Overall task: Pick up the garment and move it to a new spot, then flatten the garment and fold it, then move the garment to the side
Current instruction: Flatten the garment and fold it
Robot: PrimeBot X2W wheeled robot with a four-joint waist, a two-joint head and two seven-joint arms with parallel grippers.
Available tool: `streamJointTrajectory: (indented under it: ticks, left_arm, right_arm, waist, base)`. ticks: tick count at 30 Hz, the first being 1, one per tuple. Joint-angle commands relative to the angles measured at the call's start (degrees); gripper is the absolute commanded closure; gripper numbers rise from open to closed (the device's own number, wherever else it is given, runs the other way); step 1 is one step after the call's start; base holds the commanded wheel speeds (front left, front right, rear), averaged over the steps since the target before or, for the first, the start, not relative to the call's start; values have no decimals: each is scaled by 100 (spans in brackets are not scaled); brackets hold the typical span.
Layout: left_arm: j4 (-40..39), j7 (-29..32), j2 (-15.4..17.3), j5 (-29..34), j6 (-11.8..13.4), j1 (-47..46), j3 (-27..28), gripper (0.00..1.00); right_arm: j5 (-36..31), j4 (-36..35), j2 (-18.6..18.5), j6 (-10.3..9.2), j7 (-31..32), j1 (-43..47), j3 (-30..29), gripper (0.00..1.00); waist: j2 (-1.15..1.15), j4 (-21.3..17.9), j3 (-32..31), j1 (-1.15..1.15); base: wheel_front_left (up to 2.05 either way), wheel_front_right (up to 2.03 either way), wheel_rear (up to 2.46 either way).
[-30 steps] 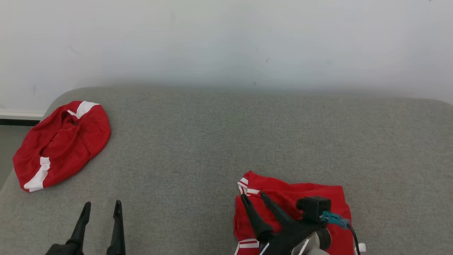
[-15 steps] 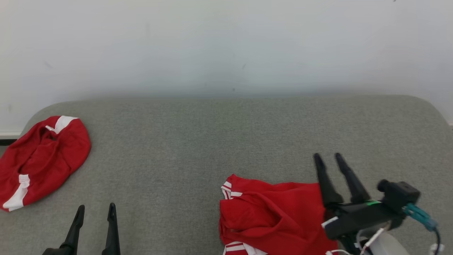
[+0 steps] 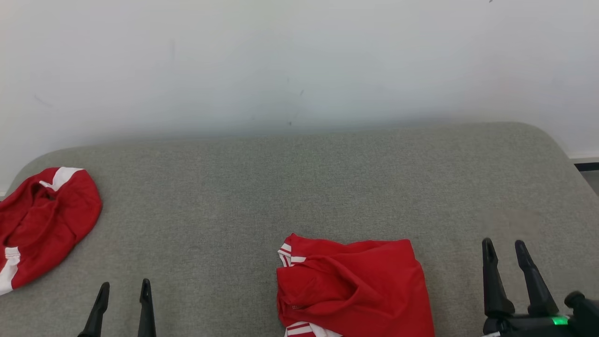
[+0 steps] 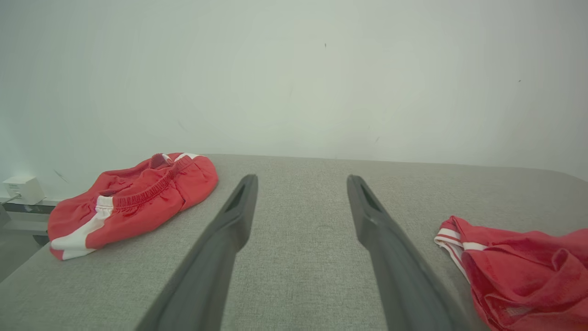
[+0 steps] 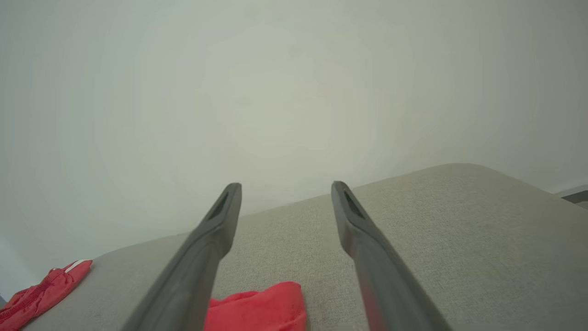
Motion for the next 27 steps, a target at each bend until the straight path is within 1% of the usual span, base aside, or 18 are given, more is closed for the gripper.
streamJointTrajectory:
  ticks: [1, 3, 7, 15, 20, 22, 24, 27]
  left_arm:
    - [-35, -4, -4, -12, 14, 64, -7, 0]
    - [-72, -4, -3, -29, 49, 132, -21, 0]
    - [-113, -4, -3, -56, 80, 148, -39, 0]
    - [-135, -4, -4, -5, 62, 104, -93, 0]
    - [-94, -4, -4, 27, 8, 72, -201, 0]
    - [23, -4, 27, -12, -91, 24, -495, 0]
    - [111, -4, 94, -60, -131, -130, -806, 0]
    - [304, -4, 141, -122, -170, -330, -1491, 0]
  right_arm:
    - [-98, -79, 45, -12, 1, 148, -48, 0]
    - [-205, -245, 177, -12, 0, 356, -152, 0]
    - [-314, -371, 266, -12, -1, 487, -196, 0]
    - [-488, -426, 161, -12, 0, 372, 39, 0]
    - [-549, -404, 176, -12, 0, 350, 130, 0]
    - [-555, -381, 178, -12, 0, 341, 177, 0]
    - [-574, -349, 145, -12, 0, 323, 219, 0]
    - [-561, -313, 110, -12, 0, 286, 283, 0]
  waist:
    - [0, -17, 2, 0]
    - [0, -36, 14, 0]
    - [0, -40, 44, 0]
    - [0, -7, 89, 0]
    - [0, 38, 91, 0]
    - [0, 42, 97, 0]
    - [0, 33, 115, 0]
    - [0, -30, 142, 0]
  base:
    - [0, 0, 0]
    - [0, 0, 0]
    - [0, 0, 0]
    - [0, 0, 0]
    - [0, 0, 0]
    - [0, 0, 0]
    - [0, 0, 0]
    - [0, 0, 0]
